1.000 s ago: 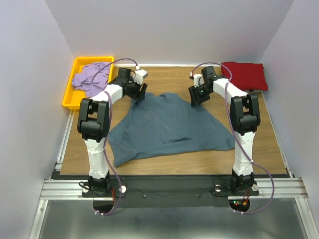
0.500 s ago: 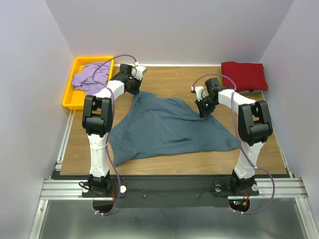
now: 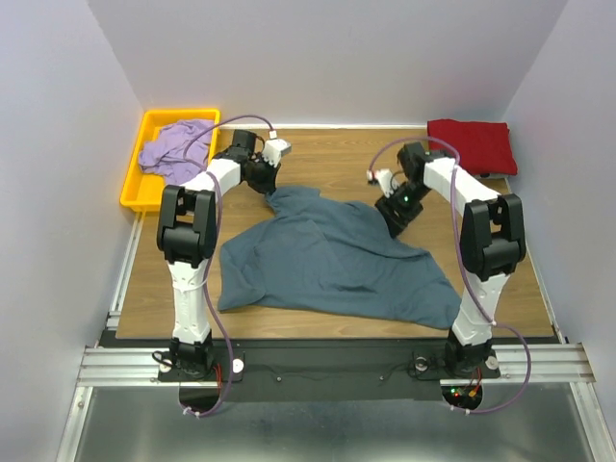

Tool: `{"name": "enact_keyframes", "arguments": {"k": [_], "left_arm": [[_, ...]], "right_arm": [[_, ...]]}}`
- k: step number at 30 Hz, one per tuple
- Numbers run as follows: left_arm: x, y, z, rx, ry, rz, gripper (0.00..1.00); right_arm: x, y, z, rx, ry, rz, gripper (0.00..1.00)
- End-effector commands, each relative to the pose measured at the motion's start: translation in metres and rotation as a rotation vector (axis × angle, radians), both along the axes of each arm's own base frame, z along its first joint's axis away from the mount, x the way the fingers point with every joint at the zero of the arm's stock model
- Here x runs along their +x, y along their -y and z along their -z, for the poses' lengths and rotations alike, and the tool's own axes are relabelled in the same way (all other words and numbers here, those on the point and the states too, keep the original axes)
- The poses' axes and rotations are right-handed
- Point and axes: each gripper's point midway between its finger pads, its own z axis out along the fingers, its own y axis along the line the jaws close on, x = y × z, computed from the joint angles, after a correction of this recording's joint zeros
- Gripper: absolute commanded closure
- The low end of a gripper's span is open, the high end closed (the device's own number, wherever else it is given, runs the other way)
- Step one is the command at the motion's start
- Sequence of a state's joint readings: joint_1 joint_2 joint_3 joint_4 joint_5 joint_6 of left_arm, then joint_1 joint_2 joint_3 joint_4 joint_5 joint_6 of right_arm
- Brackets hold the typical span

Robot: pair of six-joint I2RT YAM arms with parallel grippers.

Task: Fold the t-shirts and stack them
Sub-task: Flatten the tshirt out

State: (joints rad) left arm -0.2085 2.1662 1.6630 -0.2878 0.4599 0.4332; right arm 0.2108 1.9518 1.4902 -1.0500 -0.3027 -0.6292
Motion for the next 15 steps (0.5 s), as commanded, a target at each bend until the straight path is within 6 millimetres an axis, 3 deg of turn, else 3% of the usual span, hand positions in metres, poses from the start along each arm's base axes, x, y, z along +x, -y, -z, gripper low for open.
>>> {"name": "enact_keyframes", "arguments": {"k": [1,3,7,11,14,15], "left_arm": [[-0.018,-0.007,-0.034,0.044,0.072,0.057,1.0],[-0.021,-0.016,-0.027,0.088,0.074,0.042,0.99],[-0.015,-0.014,-0.044,0.07,0.131,0.074,0.68],[-0.003,0.001,-0.076,-0.004,0.195,0.106,0.56],[0.005,0.016,-0.096,-0.054,0.237,0.136,0.51],[0.007,0.025,-0.095,-0.058,0.238,0.15,0.5]], "right_arm": [[0.05,-0.035,-0.049,0.157,0.1,0.055,0.4],[0.068,-0.049,-0.054,0.218,0.113,0.092,0.4],[0.112,-0.074,-0.051,0.313,0.126,0.202,0.42],[0.126,-0.087,-0.032,0.323,0.117,0.247,0.43],[0.125,-0.09,-0.016,0.301,0.094,0.256,0.45],[0.122,-0.089,-0.007,0.291,0.082,0.26,0.47]]}}
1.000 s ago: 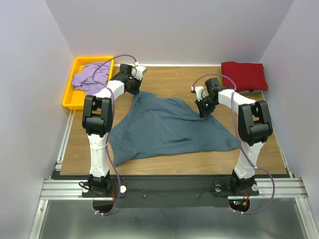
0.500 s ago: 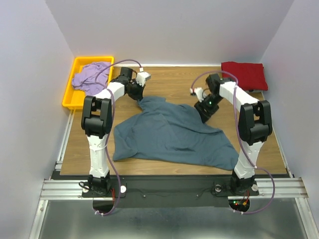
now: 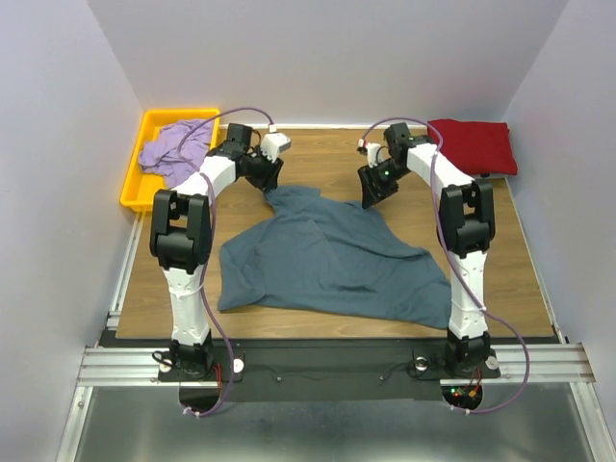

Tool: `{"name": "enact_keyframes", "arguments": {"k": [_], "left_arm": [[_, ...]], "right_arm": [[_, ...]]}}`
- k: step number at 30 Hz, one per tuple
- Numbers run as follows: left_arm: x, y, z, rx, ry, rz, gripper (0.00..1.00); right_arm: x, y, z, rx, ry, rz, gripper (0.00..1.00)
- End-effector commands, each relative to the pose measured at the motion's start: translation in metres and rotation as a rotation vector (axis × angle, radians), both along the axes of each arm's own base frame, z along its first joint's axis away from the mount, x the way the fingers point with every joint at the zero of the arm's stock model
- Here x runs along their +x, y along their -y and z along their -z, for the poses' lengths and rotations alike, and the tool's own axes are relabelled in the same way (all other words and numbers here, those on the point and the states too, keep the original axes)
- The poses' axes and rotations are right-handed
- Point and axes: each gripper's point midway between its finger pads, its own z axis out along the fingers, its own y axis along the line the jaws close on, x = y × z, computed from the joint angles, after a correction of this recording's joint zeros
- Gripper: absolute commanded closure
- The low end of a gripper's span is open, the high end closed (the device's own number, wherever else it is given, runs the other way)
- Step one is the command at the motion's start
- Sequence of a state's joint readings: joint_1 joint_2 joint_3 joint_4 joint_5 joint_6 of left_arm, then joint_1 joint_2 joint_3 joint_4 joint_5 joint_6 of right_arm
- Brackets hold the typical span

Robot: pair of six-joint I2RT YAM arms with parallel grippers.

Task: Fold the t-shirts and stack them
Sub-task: Flatten the tshirt out

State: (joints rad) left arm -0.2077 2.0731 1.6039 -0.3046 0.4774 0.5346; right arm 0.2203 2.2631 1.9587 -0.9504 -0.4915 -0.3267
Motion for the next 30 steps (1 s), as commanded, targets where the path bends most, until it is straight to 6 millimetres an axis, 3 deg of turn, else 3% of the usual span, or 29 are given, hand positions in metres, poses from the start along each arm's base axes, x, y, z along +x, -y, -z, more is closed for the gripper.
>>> {"name": "enact_keyframes", "arguments": {"k": [1,3,4,5,6,9,16,25,27,28,30], "left_arm": [[0.023,0.03,-0.078,-0.096,0.182,0.07,0.5],[0.029,0.046,-0.078,-0.111,0.185,0.082,0.49],[0.031,0.053,-0.069,-0.113,0.166,0.087,0.49],[0.033,0.064,-0.074,-0.125,0.179,0.1,0.49],[0.035,0.07,-0.065,-0.13,0.16,0.096,0.49],[0.038,0.091,-0.062,-0.135,0.167,0.111,0.49],[0.04,0.129,-0.03,-0.113,0.141,0.104,0.46],[0.026,0.145,0.018,-0.003,0.069,0.117,0.46],[0.025,0.147,0.023,0.045,0.067,0.108,0.53],[0.024,0.147,0.032,0.059,0.047,0.11,0.69],[0.03,0.145,0.03,0.079,0.049,0.09,0.84]], "right_arm": [[0.002,-0.015,0.01,0.027,-0.016,0.031,0.48],[-0.007,-0.013,0.02,0.018,-0.038,0.025,0.52],[-0.01,-0.013,0.023,0.017,-0.046,0.023,0.54],[-0.014,-0.012,0.026,0.016,-0.054,0.02,0.57],[-0.02,-0.013,0.029,0.021,-0.065,0.009,0.63],[-0.028,-0.013,0.032,0.021,-0.072,0.001,0.74],[-0.04,-0.015,0.033,0.033,-0.083,-0.008,0.76],[-0.044,-0.017,0.028,0.044,-0.081,-0.01,0.76],[-0.046,-0.016,0.028,0.042,-0.086,-0.007,0.76],[-0.046,-0.016,0.028,0.042,-0.086,-0.007,0.76],[-0.047,-0.015,0.028,0.036,-0.085,-0.005,0.76]]}}
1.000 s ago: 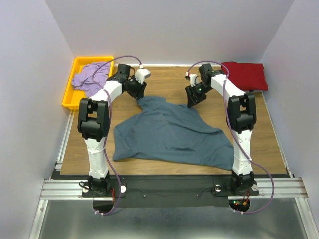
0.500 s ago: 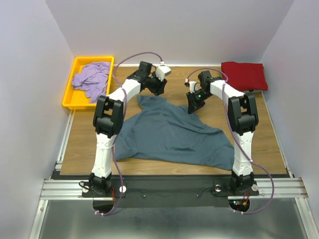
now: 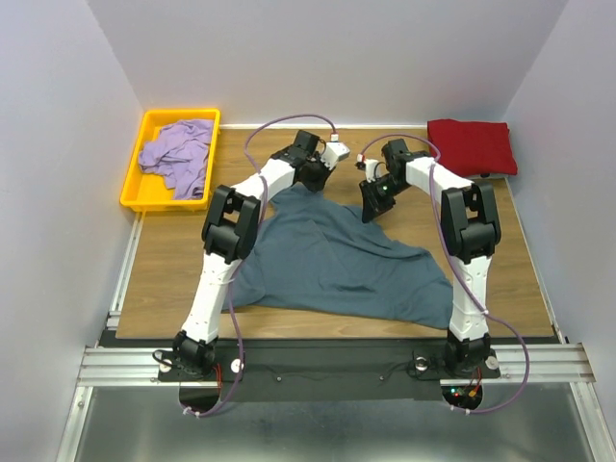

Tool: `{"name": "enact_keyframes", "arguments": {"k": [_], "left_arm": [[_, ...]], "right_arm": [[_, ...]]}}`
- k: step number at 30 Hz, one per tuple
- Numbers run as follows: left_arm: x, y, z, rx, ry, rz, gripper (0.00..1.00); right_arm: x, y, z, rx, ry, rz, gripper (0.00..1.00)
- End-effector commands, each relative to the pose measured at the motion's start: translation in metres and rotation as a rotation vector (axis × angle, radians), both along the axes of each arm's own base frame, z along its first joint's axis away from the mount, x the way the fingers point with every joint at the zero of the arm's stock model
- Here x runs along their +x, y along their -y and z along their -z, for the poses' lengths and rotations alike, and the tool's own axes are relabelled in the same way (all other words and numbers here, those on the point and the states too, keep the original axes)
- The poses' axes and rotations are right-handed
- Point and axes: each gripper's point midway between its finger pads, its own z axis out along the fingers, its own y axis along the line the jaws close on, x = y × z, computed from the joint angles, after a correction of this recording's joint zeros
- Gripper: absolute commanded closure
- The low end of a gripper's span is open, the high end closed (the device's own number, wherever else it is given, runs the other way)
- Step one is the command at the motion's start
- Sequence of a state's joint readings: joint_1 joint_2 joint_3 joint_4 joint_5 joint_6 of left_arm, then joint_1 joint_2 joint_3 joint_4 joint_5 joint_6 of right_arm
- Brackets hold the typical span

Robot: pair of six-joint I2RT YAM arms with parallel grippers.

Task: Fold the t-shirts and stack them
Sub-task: Flatten the tshirt out

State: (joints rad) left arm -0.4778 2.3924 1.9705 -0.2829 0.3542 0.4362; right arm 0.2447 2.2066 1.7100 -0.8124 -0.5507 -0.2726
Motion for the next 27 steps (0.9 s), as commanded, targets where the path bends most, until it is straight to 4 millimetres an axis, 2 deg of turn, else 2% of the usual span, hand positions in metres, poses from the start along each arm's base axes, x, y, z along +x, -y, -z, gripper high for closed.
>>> {"name": "enact_keyframes", "arguments": {"k": [1,2,5,7,9,11,13,14,15,16,17,27], "left_arm": [[0.01,-0.005,-0.005,0.065,0.011,-0.038,0.92],[0.015,-0.006,-0.005,0.071,0.019,-0.042,1.0],[0.038,-0.009,-0.037,0.007,0.096,-0.07,1.0],[0.056,-0.013,-0.07,-0.065,0.167,-0.084,1.0],[0.066,-0.012,-0.093,-0.136,0.211,-0.091,1.0],[0.066,-0.01,-0.105,-0.168,0.207,-0.084,1.0],[0.059,-0.006,-0.119,-0.192,0.194,-0.06,0.85],[0.051,-0.003,-0.11,-0.187,0.163,-0.053,0.76],[0.044,-0.001,-0.108,-0.188,0.147,-0.04,0.73],[0.039,0.0,-0.111,-0.186,0.146,-0.034,0.63],[0.03,0.002,-0.098,-0.168,0.12,-0.03,0.61],[-0.001,0.005,-0.044,-0.067,-0.005,-0.028,0.5]], "right_arm": [[-0.007,0.0,-0.007,-0.02,0.015,-0.009,0.76],[-0.008,0.002,-0.006,-0.025,0.01,-0.003,0.76],[-0.009,0.006,-0.005,-0.048,0.02,0.002,0.76],[-0.008,0.01,-0.004,-0.069,0.025,0.009,0.76],[-0.007,0.01,-0.004,-0.075,0.031,0.01,0.75],[-0.006,0.01,-0.004,-0.074,0.032,0.01,0.76],[-0.006,0.009,-0.004,-0.068,0.029,0.012,0.75],[-0.006,0.008,-0.005,-0.065,0.027,0.013,0.75],[-0.006,0.007,-0.005,-0.062,0.027,0.013,0.76],[-0.006,0.007,-0.005,-0.057,0.025,0.013,0.76],[-0.007,0.007,-0.005,-0.056,0.022,0.014,0.75],[-0.008,0.006,-0.004,-0.052,0.019,0.014,0.75]]}}
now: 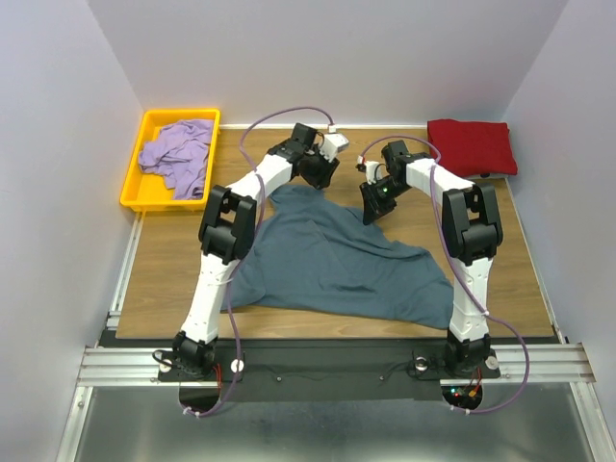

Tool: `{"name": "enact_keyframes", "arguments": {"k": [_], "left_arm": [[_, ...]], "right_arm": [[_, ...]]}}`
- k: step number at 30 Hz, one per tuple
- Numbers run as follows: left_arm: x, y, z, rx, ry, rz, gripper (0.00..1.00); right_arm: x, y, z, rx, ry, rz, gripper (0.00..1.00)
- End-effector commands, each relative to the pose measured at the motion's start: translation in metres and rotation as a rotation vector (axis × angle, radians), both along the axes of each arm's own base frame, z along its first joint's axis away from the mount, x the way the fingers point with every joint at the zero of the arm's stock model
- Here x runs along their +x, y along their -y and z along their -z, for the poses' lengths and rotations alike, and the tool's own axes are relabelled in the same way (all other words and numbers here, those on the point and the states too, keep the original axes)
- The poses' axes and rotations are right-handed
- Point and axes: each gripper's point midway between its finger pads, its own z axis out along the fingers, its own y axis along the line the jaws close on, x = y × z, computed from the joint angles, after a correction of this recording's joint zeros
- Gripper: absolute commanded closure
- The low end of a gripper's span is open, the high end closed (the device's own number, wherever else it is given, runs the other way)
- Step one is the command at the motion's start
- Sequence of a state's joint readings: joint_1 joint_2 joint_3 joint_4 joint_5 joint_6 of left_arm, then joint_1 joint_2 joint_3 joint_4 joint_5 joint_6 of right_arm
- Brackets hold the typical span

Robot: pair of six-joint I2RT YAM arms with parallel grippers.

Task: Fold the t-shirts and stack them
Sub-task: Flatten the tshirt out

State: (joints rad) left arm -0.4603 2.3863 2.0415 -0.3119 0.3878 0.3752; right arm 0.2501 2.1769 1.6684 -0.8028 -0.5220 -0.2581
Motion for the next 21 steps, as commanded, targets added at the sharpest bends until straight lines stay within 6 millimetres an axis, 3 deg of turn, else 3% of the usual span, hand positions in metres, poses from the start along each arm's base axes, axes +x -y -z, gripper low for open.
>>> {"name": "enact_keyframes", "arguments": {"k": [1,8,15,19,21], "left_arm": [[-0.015,0.005,-0.013,0.014,-0.006,0.014,0.5],[-0.026,-0.004,0.021,0.136,-0.054,-0.051,0.5],[-0.025,-0.015,0.023,0.179,-0.046,-0.124,0.45],[-0.03,-0.013,0.029,0.176,-0.077,-0.109,0.52],[-0.033,-0.011,0.035,0.174,-0.099,-0.1,0.66]], "right_arm": [[-0.001,0.003,-0.005,-0.026,0.022,0.0,0.75],[-0.001,0.003,-0.004,-0.028,0.02,-0.001,0.75],[-0.002,0.004,-0.001,-0.031,0.014,-0.002,0.75],[-0.002,0.004,0.0,-0.034,0.014,-0.003,0.75],[-0.003,0.005,0.001,-0.036,0.012,-0.004,0.75]]}}
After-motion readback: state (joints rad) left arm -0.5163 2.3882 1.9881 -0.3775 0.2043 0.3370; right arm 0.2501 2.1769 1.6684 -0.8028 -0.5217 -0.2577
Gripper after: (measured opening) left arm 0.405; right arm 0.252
